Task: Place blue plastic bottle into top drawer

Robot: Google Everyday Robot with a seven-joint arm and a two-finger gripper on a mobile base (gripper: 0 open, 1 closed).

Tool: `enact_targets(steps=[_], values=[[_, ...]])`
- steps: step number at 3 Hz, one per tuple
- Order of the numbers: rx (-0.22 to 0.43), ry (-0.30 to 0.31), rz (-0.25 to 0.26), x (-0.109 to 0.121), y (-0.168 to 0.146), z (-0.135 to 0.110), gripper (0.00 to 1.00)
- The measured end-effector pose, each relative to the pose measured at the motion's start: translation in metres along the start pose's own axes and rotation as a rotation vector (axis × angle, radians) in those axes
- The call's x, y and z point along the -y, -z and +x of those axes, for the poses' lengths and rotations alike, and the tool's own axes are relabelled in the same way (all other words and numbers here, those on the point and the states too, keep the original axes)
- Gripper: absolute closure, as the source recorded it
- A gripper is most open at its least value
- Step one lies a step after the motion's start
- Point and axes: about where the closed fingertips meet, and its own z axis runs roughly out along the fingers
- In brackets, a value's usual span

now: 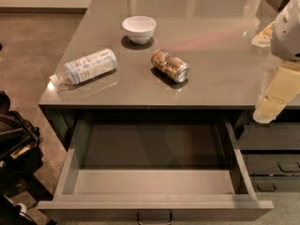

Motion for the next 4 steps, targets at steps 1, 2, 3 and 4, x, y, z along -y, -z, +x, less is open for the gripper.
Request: enact_targets(steps=[1,2,3,4], values=[[0.000,0.000,0.000,0.000,0.000,0.000,0.00],[0.023,0.003,0.023,0.003,0.001,-0.005,0.00],[0.087,-0.002,0.088,0.017,-0.005,-0.023,0.00],[0.087,-0.002,0.088,0.017,-0.005,-0.023,0.00]])
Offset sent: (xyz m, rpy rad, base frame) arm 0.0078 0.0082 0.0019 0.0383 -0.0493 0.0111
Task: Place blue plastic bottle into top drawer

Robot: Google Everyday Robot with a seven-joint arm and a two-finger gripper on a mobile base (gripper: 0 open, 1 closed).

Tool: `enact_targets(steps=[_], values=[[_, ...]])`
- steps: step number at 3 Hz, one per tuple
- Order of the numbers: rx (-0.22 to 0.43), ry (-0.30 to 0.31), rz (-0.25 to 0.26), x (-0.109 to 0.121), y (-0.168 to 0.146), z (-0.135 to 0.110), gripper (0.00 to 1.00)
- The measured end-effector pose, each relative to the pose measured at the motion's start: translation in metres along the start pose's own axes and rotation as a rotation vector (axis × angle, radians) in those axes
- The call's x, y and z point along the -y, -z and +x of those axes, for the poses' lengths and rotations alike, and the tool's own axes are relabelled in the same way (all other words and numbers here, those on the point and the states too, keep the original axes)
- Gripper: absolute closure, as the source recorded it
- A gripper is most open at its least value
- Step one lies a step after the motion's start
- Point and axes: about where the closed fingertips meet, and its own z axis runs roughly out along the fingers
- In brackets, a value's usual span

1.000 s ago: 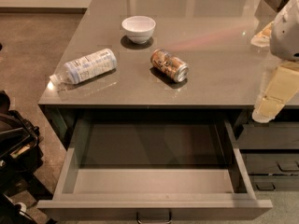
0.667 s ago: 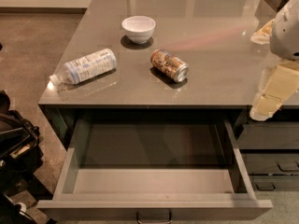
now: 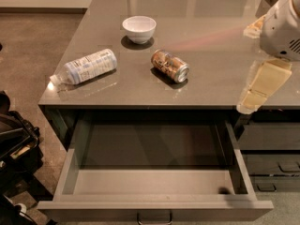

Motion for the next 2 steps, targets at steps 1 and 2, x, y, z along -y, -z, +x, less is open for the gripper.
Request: enact_targets(steps=[1,2], values=[[0.039,0.004,0.026,0.002,0.000,-0.006,0.00],[0.146,0.092,0.049,0.018,-0.011,-0.042,0.00]])
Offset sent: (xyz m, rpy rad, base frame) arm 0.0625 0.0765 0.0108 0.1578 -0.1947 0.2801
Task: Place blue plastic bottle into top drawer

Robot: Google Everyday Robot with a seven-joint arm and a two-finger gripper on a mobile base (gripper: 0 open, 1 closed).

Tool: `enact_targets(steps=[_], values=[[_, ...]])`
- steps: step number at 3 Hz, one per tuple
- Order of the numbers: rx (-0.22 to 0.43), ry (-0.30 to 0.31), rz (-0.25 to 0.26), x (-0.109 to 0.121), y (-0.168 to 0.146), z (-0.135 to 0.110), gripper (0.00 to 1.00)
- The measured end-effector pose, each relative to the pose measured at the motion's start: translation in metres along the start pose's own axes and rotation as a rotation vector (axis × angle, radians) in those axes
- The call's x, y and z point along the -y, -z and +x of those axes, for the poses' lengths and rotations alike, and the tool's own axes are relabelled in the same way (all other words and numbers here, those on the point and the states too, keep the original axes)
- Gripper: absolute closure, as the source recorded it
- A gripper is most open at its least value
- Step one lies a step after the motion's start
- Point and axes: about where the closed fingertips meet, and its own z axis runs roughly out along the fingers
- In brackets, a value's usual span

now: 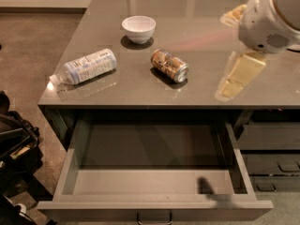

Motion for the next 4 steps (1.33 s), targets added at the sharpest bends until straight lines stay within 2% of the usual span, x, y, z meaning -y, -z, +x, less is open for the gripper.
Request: enact_targets(steps=[1,2,3,4], values=[[0.104,0.134,-0.014,0.019,-0.024,-0.034,0.00],[0.104,0.135,-0.014,0.019,-0.024,-0.034,0.00],[0.136,0.183,-0.026,0.029,-0.037,-0.043,0.00],[0.257,0.324,-0.097,0.053,-0.079,-0.083,0.00]])
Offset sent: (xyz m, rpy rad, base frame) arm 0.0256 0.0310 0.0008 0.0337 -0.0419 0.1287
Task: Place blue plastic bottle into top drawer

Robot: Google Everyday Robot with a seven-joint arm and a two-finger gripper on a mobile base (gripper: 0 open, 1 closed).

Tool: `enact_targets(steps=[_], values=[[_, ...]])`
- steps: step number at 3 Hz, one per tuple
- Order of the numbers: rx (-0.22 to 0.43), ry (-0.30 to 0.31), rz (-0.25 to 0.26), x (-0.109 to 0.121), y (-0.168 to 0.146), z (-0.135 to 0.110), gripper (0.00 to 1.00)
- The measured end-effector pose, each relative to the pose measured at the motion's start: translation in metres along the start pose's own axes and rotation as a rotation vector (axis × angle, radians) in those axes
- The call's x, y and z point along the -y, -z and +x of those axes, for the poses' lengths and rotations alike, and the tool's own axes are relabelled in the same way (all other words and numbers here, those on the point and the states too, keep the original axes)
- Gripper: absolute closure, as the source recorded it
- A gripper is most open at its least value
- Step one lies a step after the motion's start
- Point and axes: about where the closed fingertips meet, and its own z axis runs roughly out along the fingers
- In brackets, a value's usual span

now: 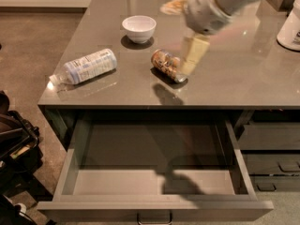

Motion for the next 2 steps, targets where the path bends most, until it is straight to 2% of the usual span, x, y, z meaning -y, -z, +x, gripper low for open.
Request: enact_targets(steps=[1,2], values=[[0.118,0.132,-0.075,0.037,-0.045,-0.022,0.00],[0.204,0.223,-0.124,0.063,-0.079,-0.047,0.00]])
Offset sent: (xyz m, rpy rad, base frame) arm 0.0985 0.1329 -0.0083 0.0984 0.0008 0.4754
